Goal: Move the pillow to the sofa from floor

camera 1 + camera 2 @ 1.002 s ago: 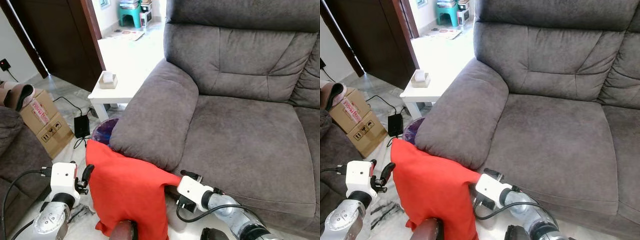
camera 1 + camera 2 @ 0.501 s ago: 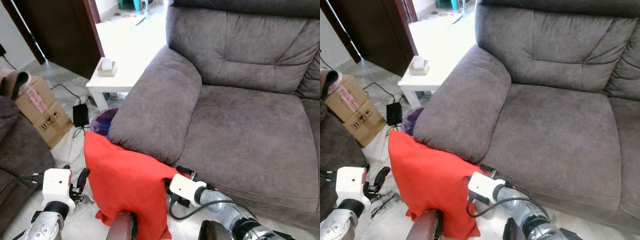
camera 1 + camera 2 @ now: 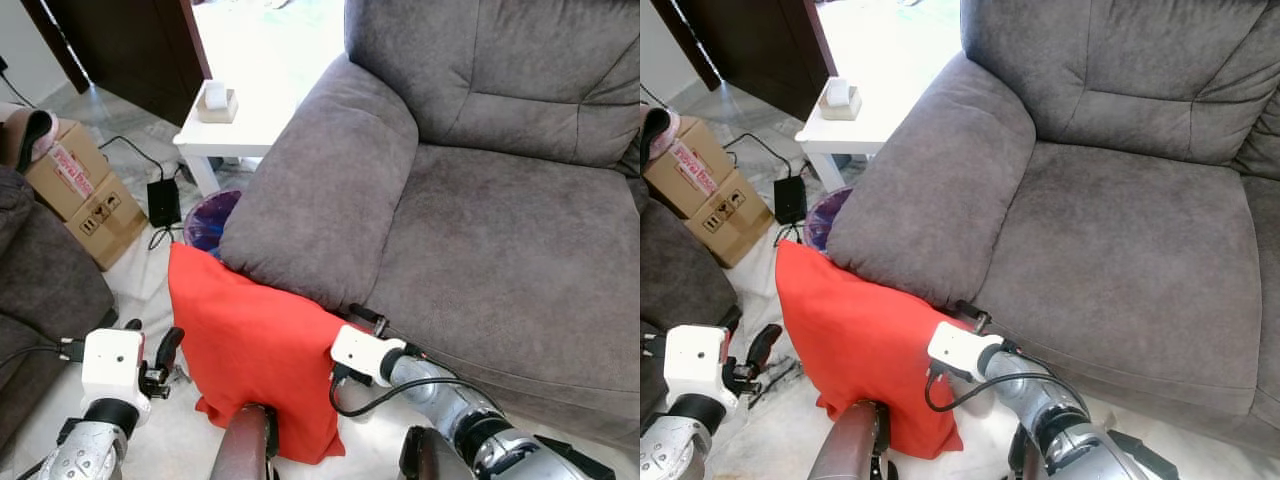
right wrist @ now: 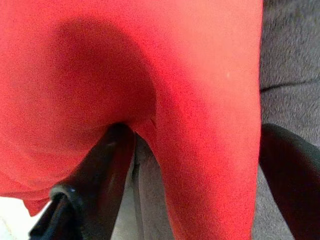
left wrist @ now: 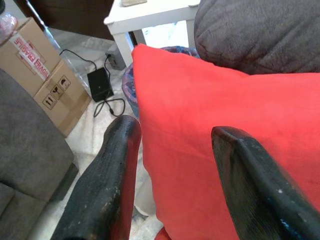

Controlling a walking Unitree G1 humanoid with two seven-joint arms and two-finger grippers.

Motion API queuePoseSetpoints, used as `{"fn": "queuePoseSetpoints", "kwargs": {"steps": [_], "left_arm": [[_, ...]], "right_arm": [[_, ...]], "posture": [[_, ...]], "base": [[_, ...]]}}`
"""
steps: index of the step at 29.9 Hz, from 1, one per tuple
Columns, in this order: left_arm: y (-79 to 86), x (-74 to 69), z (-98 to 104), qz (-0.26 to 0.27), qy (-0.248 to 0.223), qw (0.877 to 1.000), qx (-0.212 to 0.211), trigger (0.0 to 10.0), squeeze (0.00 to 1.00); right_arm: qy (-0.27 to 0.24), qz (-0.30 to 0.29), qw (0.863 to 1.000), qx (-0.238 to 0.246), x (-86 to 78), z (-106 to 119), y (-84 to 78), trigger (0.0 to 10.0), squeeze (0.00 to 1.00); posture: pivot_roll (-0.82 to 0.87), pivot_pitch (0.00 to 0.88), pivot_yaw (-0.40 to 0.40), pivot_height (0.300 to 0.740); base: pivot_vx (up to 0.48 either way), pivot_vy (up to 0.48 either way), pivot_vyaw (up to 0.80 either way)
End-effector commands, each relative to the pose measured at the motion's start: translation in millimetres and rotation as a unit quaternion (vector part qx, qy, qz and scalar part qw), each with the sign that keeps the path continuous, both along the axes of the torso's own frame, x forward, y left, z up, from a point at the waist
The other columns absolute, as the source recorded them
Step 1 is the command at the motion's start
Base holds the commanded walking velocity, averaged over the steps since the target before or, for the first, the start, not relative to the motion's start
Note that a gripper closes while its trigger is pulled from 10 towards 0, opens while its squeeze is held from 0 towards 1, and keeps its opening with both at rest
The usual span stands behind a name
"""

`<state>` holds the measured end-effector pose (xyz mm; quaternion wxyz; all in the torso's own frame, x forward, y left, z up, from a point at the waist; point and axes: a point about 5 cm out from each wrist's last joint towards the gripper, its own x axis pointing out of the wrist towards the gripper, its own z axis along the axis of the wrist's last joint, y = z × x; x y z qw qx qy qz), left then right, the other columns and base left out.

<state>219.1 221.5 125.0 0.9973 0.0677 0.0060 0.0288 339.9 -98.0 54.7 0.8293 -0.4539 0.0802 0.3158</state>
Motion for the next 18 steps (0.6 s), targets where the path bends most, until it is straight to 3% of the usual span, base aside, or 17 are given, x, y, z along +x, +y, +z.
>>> {"fn": "queuePoseSetpoints", "kwargs": {"steps": [1,18], "left_arm": [[1.5,-4.0,-0.3,0.007,0.007,1.0,0.004,10.0,0.0],[-0.5,-5.2,0.2,0.0,0.011,1.0,0.012,10.0,0.0]], "right_arm": [[0.007,0.006,1.0,-0.005,-1.9,-2.8,4.1,0.0,0.0],[0.014,0.005,1.0,0.011,-4.9,-5.5,7.1,0.0,0.0]], "posture": [[0.31,0.295,0.054,0.597],[0.3,0.296,0.044,0.597]], "base": [[0.0,0.0,0.0],[0.0,0.0,0.0]]}}
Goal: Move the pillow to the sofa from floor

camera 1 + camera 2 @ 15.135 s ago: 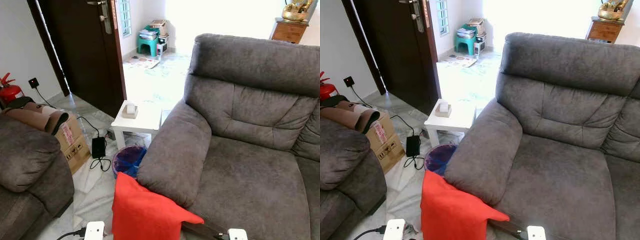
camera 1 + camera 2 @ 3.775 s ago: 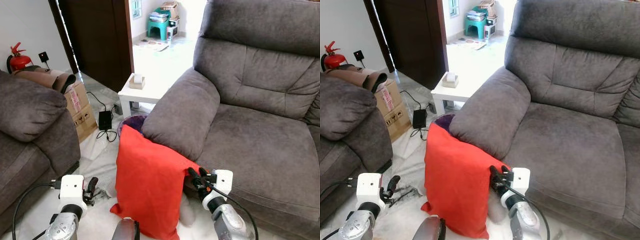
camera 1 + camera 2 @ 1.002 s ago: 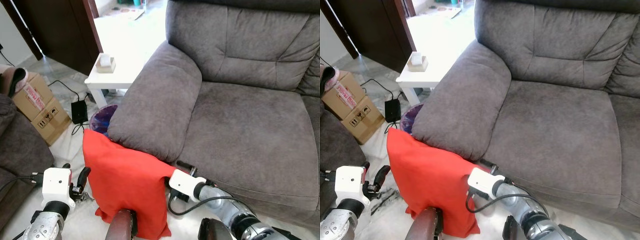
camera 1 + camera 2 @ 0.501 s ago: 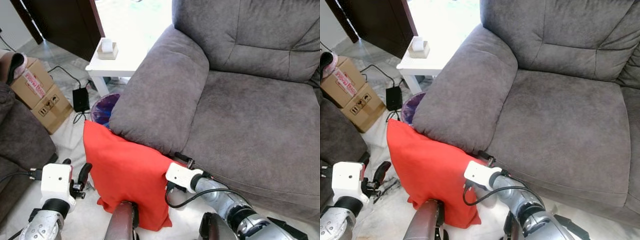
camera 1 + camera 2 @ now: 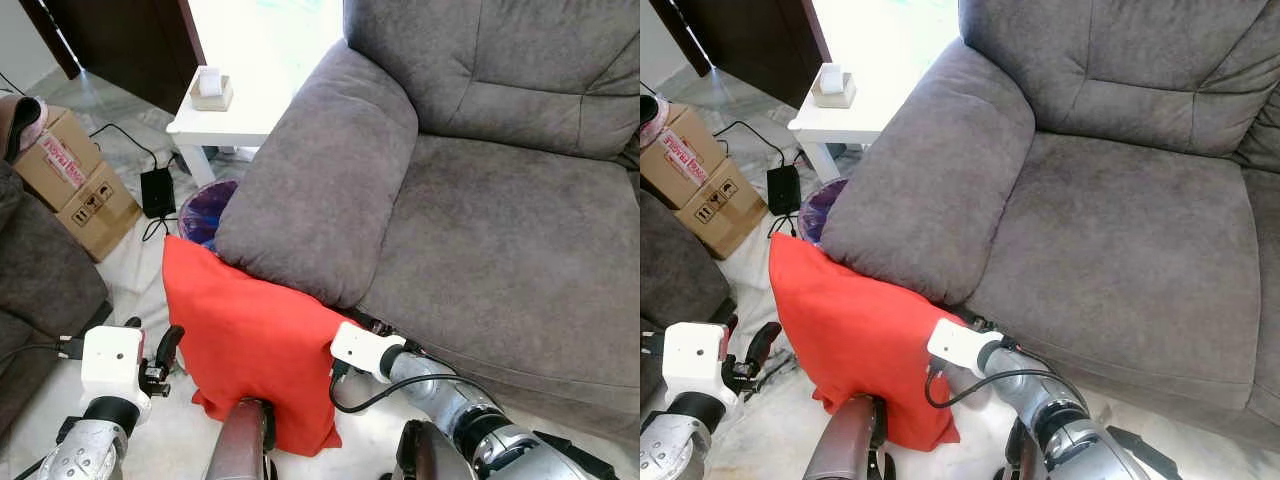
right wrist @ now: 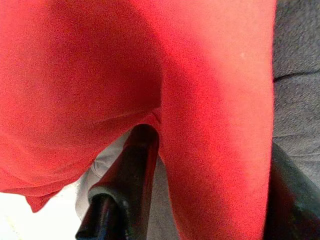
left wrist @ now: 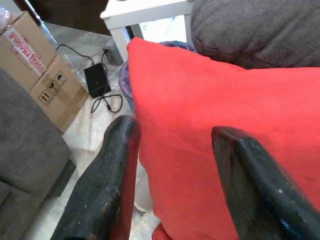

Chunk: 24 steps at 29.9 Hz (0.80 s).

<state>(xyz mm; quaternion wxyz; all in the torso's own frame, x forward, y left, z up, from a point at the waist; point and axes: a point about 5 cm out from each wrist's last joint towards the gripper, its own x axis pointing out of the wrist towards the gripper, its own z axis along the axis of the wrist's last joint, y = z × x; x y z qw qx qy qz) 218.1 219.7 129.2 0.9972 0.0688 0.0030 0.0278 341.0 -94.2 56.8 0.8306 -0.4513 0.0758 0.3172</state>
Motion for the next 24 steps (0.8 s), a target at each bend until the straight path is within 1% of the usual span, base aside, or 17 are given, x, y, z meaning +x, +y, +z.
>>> {"fn": "queuePoseSetpoints", "kwargs": {"steps": [1,5,8,14,24], "left_arm": [[1.0,-4.3,-4.1,0.0,0.014,1.0,0.011,10.0,0.0],[0.6,-2.4,-3.6,0.007,0.01,1.0,0.003,10.0,0.0],[-2.5,-1.7,-2.6,-0.001,0.007,1.0,0.003,10.0,0.0],[-2.0,-1.4,-3.1,0.001,0.008,1.0,0.003,10.0,0.0],[-10.6,4.6,-2.2,-0.013,-0.008,1.0,-0.006,10.0,0.0]], "right_arm": [[0.017,0.004,1.0,0.008,-6.3,-7.7,3.9,0.0,0.0],[0.014,0.004,1.0,0.012,-5.5,-6.2,5.5,0.0,0.0],[0.01,0.005,1.0,0.015,-4.5,-4.4,7.1,0.0,0.0],[0.01,0.006,1.0,0.015,-4.8,-4.4,8.4,0.0,0.0],[0.011,0.004,1.0,0.016,-5.5,-5.7,5.6,0.0,0.0]], "posture": [[0.3,0.295,0.044,0.597],[0.3,0.291,0.042,0.597],[0.3,0.292,0.042,0.597],[0.3,0.288,0.038,0.597],[0.28,0.278,0.012,0.597]], "base": [[0.0,0.0,0.0],[0.0,0.0,0.0],[0.0,0.0,0.0],[0.0,0.0,0.0],[0.0,0.0,0.0]]}}
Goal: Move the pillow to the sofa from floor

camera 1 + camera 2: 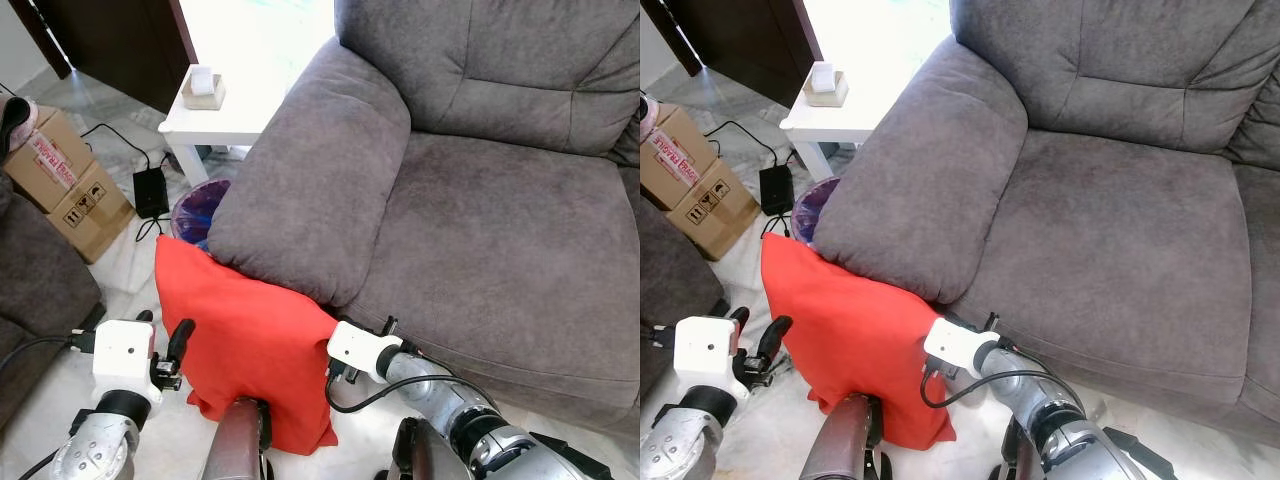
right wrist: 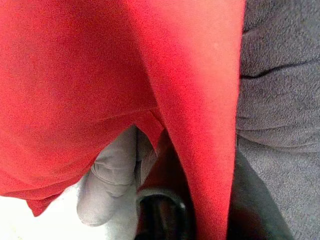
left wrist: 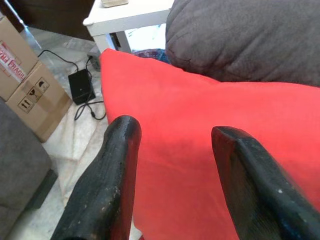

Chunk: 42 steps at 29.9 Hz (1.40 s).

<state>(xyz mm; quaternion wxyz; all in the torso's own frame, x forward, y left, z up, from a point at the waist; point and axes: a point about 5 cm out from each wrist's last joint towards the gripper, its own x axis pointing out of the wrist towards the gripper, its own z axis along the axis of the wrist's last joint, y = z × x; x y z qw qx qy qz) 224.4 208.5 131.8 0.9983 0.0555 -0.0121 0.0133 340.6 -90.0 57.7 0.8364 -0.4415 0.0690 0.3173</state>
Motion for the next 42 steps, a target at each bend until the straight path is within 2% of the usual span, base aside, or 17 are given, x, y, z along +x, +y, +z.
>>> {"fn": "queuePoseSetpoints", "kwargs": {"steps": [1,4,8,23,29,31,32,35,36,39,41,42], "left_arm": [[-0.3,-1.0,-4.0,-0.002,0.003,1.0,0.008,10.0,0.0],[-1.9,0.6,-3.3,-0.016,0.003,0.999,0.027,10.0,0.0],[3.8,5.8,-3.0,-0.007,-0.003,1.0,0.021,10.0,0.0],[3.5,15.8,-3.1,-0.009,-0.018,1.0,0.022,10.0,0.0],[-1.1,22.0,-4.2,-0.014,-0.023,1.0,0.015,10.0,0.0],[-2.8,23.6,-5.1,-0.016,-0.024,1.0,0.012,10.0,0.0],[-3.3,23.8,-5.5,-0.016,-0.023,1.0,0.011,10.0,0.0],[-3.8,23.3,-6.5,-0.016,-0.023,1.0,0.01,10.0,0.0],[-2.1,22.7,-7.8,-0.011,-0.022,1.0,0.009,10.0,0.0],[-0.9,22.5,-9.4,-0.007,-0.022,1.0,0.005,10.0,0.0],[-1.3,23.2,-10.1,-0.008,-0.022,1.0,0.004,10.0,0.0],[-2.1,23.7,-10.4,-0.009,-0.021,1.0,0.004,10.0,0.0]], "right_arm": [[0.016,0.005,1.0,0.004,-5.5,-7.0,1.5,0.0,0.0],[0.023,0.007,1.0,0.012,-6.7,-7.9,1.9,0.0,0.0],[0.037,0.009,0.999,0.018,-9.6,-11.5,1.9,0.0,0.0],[0.049,-0.009,0.997,0.066,-9.3,-9.5,5.1,0.0,0.0],[0.068,-0.075,0.982,0.16,-3.1,-3.5,-4.1,0.0,0.0],[0.099,-0.106,0.965,0.218,-2.9,-4.5,-6.5,0.0,0.0],[0.101,-0.118,0.958,0.243,-2.4,-3.5,-7.6,10.0,0.0],[0.108,-0.16,0.928,0.319,-1.2,-2.1,-13.0,10.0,0.0],[0.121,-0.179,0.911,0.352,-3.7,-5.7,-18.7,10.0,0.0],[0.122,-0.199,0.874,0.425,-6.4,-6.0,-28.0,10.0,0.0],[0.111,-0.201,0.856,0.463,-9.0,-4.9,-33.4,10.0,0.0],[0.106,-0.2,0.853,0.469,-10.5,-5.0,-35.2,10.0,0.0]], "posture": [[0.28,0.278,0.01,0.597],[0.28,0.269,0.003,0.597],[0.27,0.248,-0.005,0.597],[0.26,0.218,-0.006,0.597],[0.22,0.217,-0.019,0.597],[0.22,0.216,-0.025,0.597],[0.22,0.214,-0.029,0.597],[0.22,0.213,-0.036,0.597],[0.21,0.21,-0.036,0.597],[0.2,0.21,-0.036,0.597],[0.19,0.209,-0.033,0.597],[0.19,0.21,-0.031,0.602]], "base": [[0.0,0.0,0.0],[0.0,0.0,0.0],[0.0,0.0,0.0],[0.0,0.0,0.0],[0.0,0.0,0.0],[0.0,0.0,0.0],[0.0,0.0,0.0],[0.0,0.0,0.0],[0.0,0.0,0.0],[0.0,0.0,0.0],[0.0,0.0,0.0],[0.0,0.0,0.0]]}}
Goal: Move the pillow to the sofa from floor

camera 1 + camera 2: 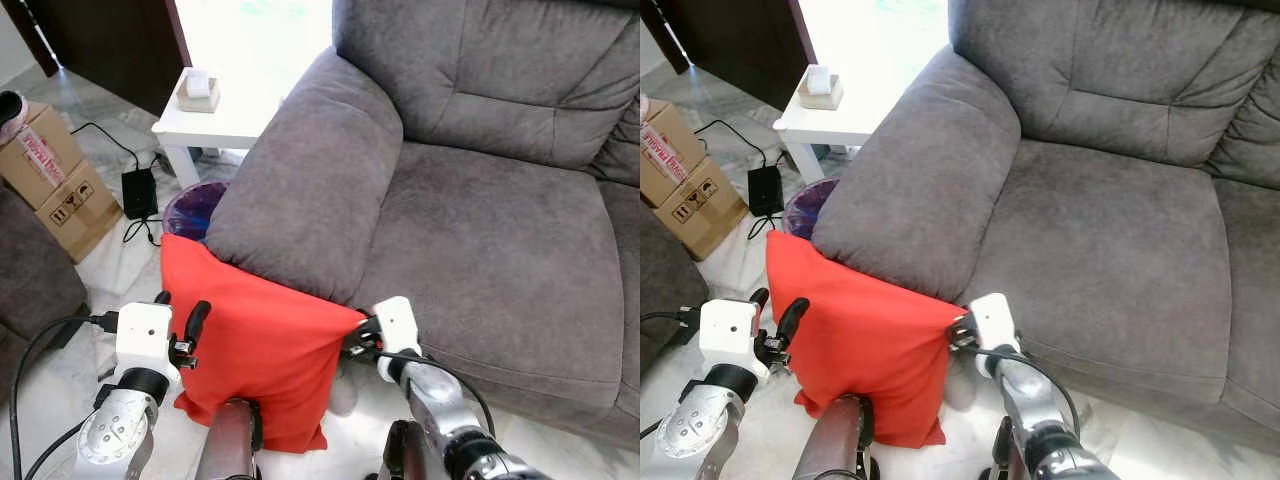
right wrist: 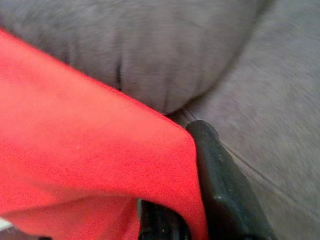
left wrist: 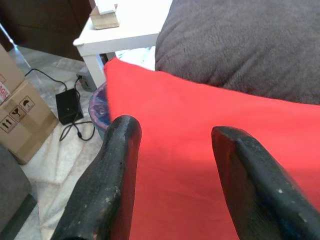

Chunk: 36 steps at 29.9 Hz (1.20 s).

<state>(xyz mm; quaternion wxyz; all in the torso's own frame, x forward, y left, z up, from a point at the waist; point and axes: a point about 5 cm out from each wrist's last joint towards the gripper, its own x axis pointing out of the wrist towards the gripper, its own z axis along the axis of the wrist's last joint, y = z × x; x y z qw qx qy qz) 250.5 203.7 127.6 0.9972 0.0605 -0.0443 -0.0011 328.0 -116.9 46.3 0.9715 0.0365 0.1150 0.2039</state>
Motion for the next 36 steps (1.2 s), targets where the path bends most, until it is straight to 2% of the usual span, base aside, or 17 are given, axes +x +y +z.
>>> {"fn": "queuePoseSetpoints", "kwargs": {"steps": [1,3,6,11,17,21,24,27,29,32,33,36], "left_arm": [[2.7,-2.4,-6.2,0.007,0.01,1.0,-0.001,10.0,0.0],[1.2,-0.3,-7.1,0.004,0.011,1.0,-0.002,10.0,0.0],[0.3,3.1,-7.2,0.001,0.01,1.0,-0.003,10.0,0.0],[0.8,5.2,-5.9,-0.001,0.007,1.0,-0.003,10.0,0.0],[2.2,4.6,-7.6,-0.002,0.009,1.0,-0.001,10.0,0.0],[4.1,3.8,-6.5,0.0,0.007,1.0,-0.001,10.0,0.0],[7.1,2.1,-9.9,-0.003,0.022,1.0,-0.005,10.0,0.0],[9.1,-0.3,-13.9,-0.017,0.036,0.999,-0.006,10.0,0.0],[5.7,-3.2,-17.2,-0.056,0.049,0.997,0.008,10.0,0.0],[4.2,-6.1,-25.3,-0.091,0.08,0.992,0.019,10.0,0.0],[4.7,-7.5,-29.3,-0.108,0.096,0.989,0.028,10.0,0.0],[4.1,-9.0,-33.6,-0.151,0.118,0.981,0.04,10.0,0.0]], "right_arm": [[-0.022,-0.026,0.999,0.029,2.0,6.4,-8.3,10.0,0.0],[-0.023,-0.03,0.998,0.051,-4.3,2.4,-12.8,10.0,0.0],[-0.017,-0.025,0.998,0.054,-10.9,-3.5,-14.7,10.0,0.0],[-0.023,-0.018,0.997,0.066,-12.6,-1.5,-17.8,10.0,0.0],[-0.017,0.056,0.997,0.046,-20.6,-5.2,-8.1,10.0,0.0],[-0.018,0.066,0.996,0.06,-20.4,-2.3,-9.0,10.0,0.0],[0.003,0.16,0.987,0.027,-33.4,-10.9,-5.7,10.0,0.0],[0.021,0.197,0.98,0.026,-41.2,-15.1,-9.2,10.0,0.0],[0.035,0.217,0.975,0.022,-45.4,-16.7,-14.8,10.0,0.0],[0.048,0.281,0.959,-0.004,-55.5,-19.2,-19.8,10.0,0.0],[0.059,0.312,0.948,-0.013,-60.6,-20.4,-22.2,10.0,0.0],[0.077,0.36,0.929,-0.017,-66.6,-18.5,-24.6,10.0,0.0]], "posture": [[0.19,0.21,-0.031,0.602],[0.18,0.209,-0.025,0.617],[0.17,0.209,-0.019,0.637],[0.17,0.207,-0.017,0.667],[0.18,0.194,-0.028,0.702],[0.19,0.184,-0.033,0.722],[0.19,0.173,-0.04,0.737],[0.19,0.161,-0.041,0.74],[0.18,0.153,-0.043,0.74],[0.18,0.146,-0.038,0.74],[0.18,0.14,-0.035,0.74],[0.18,0.127,-0.027,0.74]], "base": [[0.0,0.0,0.0],[0.0,0.0,0.0],[0.0,0.0,0.0],[0.0,0.0,0.0],[0.0,0.0,0.0],[0.0,0.0,0.0],[0.0,0.0,0.0],[0.0,0.0,0.0],[0.0,0.0,0.0],[0.0,0.0,0.0],[0.0,0.0,0.0],[0.0,0.0,0.0]]}}
